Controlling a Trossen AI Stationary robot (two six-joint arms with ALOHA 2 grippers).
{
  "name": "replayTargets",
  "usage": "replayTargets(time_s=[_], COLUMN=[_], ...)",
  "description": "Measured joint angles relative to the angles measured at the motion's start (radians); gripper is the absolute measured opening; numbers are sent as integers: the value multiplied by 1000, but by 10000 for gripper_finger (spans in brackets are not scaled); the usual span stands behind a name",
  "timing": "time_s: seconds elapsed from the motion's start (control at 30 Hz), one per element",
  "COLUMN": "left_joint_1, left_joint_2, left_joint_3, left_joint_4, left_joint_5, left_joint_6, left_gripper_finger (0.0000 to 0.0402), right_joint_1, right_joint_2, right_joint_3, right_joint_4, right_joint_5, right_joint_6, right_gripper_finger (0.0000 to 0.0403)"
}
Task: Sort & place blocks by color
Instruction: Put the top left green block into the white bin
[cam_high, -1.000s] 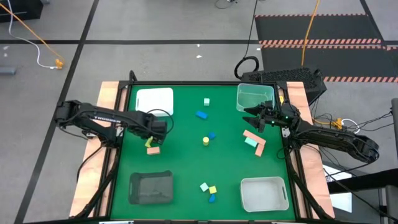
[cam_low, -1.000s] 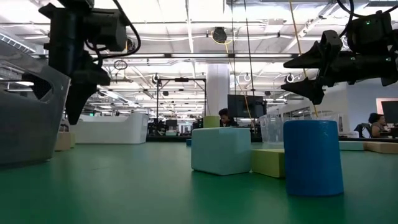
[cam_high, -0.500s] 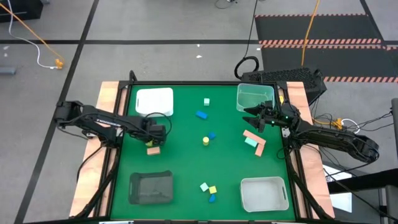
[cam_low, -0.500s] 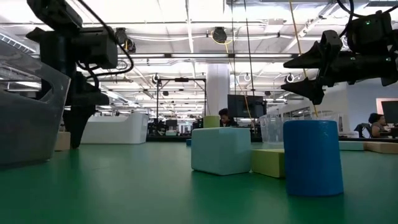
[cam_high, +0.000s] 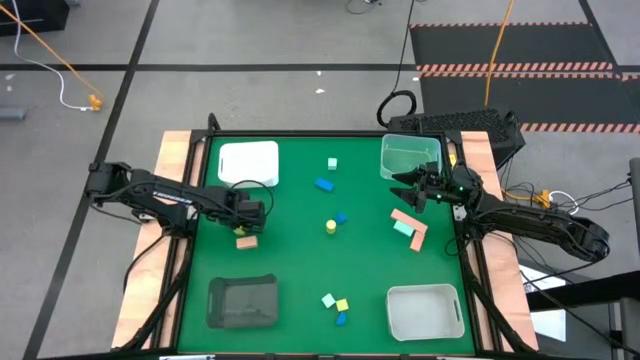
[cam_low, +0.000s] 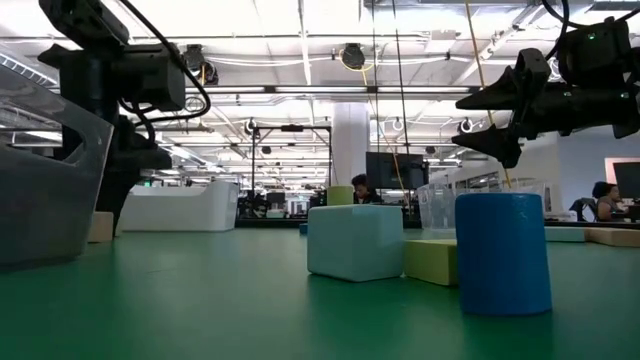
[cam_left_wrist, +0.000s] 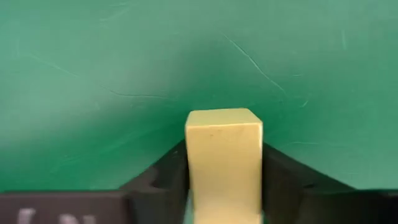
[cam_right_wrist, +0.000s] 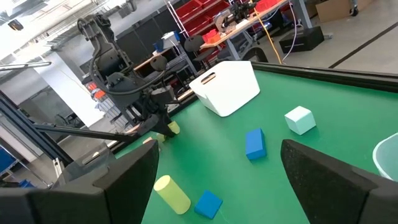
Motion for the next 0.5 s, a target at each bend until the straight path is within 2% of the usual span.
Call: replayTargets(time_s=[0.27,0.37,0.5], left_joint_1=[1,8,37], left_joint_2=[6,4,4], left_joint_3=[37,107,213], left_joint_4=[-18,-11,-18], left_joint_5=[30,50,5], left_joint_6=[27,88,197], left_gripper_finger=[132,132,132], right_joint_1=[0,0,0], right_joint_2=[0,0,0], right_joint_3=[0,0,0], right_joint_4=[0,0,0], right_joint_5=[0,0,0], right_joint_6=[0,0,0], right_gripper_finger=[327,327,327])
